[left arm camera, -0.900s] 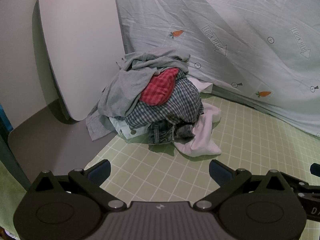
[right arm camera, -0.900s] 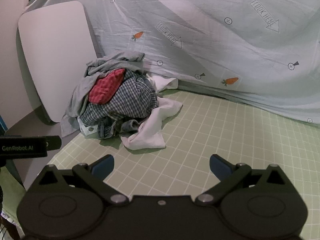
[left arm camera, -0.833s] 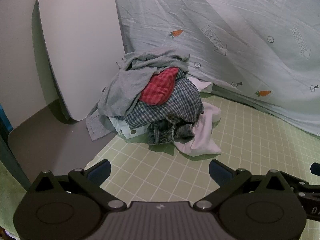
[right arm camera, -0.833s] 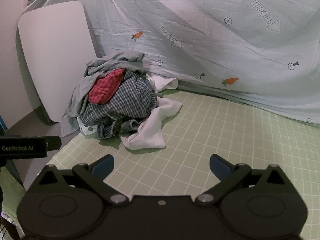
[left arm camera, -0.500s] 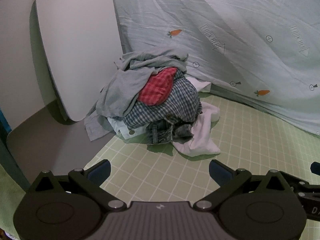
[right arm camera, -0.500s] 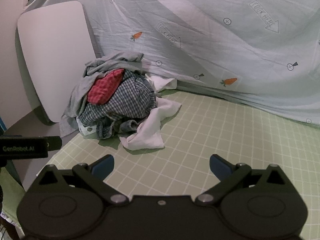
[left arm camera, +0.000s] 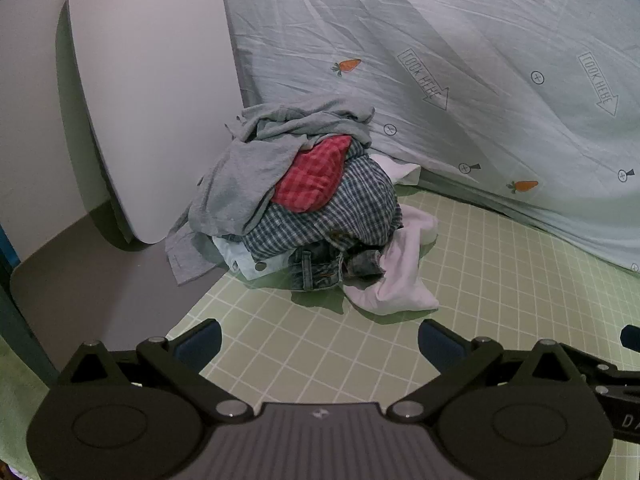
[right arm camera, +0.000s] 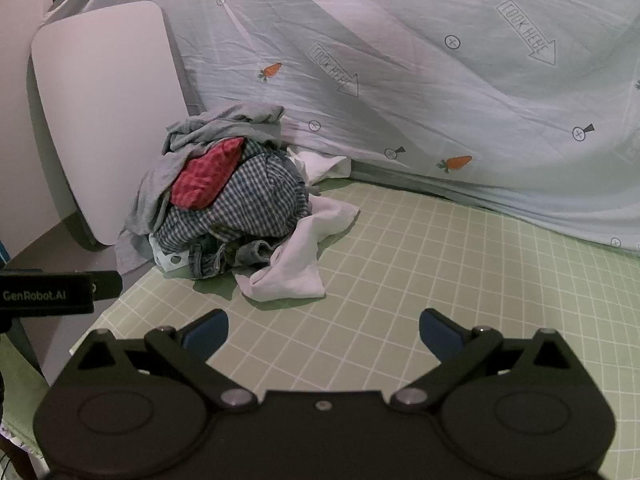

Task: Fold clothes

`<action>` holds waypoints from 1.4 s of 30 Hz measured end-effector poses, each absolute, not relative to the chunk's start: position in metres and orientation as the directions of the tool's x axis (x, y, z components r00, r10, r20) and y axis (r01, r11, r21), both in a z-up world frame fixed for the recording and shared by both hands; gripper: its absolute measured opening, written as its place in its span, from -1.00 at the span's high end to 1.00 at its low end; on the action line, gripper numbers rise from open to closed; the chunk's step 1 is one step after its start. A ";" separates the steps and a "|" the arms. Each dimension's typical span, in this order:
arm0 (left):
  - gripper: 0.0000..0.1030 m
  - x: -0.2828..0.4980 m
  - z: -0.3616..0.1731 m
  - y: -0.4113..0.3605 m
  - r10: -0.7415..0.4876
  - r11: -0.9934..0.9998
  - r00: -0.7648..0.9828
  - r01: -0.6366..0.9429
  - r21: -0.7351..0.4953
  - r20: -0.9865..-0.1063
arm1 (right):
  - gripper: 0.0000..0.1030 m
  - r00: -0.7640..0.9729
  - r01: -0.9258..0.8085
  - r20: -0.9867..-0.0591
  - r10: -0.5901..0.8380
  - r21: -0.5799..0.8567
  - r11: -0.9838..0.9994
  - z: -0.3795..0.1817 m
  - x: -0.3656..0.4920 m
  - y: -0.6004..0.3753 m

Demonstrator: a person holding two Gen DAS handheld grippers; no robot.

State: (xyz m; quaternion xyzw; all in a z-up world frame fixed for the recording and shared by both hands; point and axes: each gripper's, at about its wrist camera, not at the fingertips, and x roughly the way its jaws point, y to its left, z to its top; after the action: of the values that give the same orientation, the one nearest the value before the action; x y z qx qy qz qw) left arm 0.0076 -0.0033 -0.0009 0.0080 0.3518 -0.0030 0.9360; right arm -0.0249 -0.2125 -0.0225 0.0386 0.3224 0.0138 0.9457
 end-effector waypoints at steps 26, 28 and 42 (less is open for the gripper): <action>-1.00 0.012 -0.005 -0.001 0.011 1.000 0.736 0.003 0.019 -0.677 | -1.00 0.775 0.005 -0.629 0.052 0.088 0.996 -0.025 -0.019 -0.210; -1.00 0.013 -0.005 -0.001 0.011 1.000 0.735 0.003 0.019 -0.678 | -1.00 0.775 0.005 -0.630 0.052 0.088 0.996 -0.026 -0.019 -0.210; -1.00 0.031 -0.011 -0.002 0.009 1.000 0.722 0.003 0.016 -0.692 | -1.00 0.765 0.034 -0.642 0.037 0.098 0.995 -0.033 -0.006 -0.215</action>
State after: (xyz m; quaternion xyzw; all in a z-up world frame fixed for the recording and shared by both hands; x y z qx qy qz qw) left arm 0.0309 -0.0019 -0.0114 0.0080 0.3726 0.0017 0.9279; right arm -0.0061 -0.2149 -0.0328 0.0522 0.3425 0.0008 0.9381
